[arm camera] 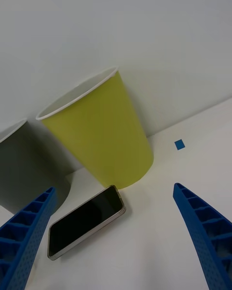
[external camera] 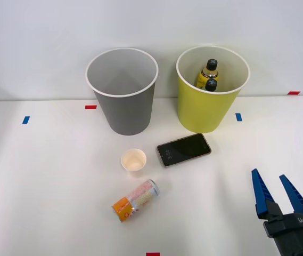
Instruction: Put cans in the gray bin, plastic bottles in the light green bin
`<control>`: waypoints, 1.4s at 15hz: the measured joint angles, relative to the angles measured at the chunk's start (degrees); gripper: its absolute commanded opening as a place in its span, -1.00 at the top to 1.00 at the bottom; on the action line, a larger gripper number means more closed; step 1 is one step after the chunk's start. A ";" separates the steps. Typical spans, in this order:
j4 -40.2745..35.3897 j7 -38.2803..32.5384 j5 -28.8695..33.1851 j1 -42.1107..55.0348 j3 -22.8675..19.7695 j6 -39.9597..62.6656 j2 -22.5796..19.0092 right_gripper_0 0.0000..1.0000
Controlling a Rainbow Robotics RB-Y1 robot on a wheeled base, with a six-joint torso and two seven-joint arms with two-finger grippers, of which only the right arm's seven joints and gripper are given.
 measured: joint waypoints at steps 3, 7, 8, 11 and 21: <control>1.16 0.43 0.68 -0.11 0.17 -0.04 1.23 -0.64; 1.43 0.39 4.47 -0.90 0.57 1.10 5.24 -0.64; 1.45 -0.09 7.54 -1.28 0.38 1.61 6.69 -0.64; 1.56 -1.78 14.24 -2.11 -0.15 3.32 11.74 -0.64; 13.07 19.94 9.83 -0.68 1.55 -12.25 7.84 -0.65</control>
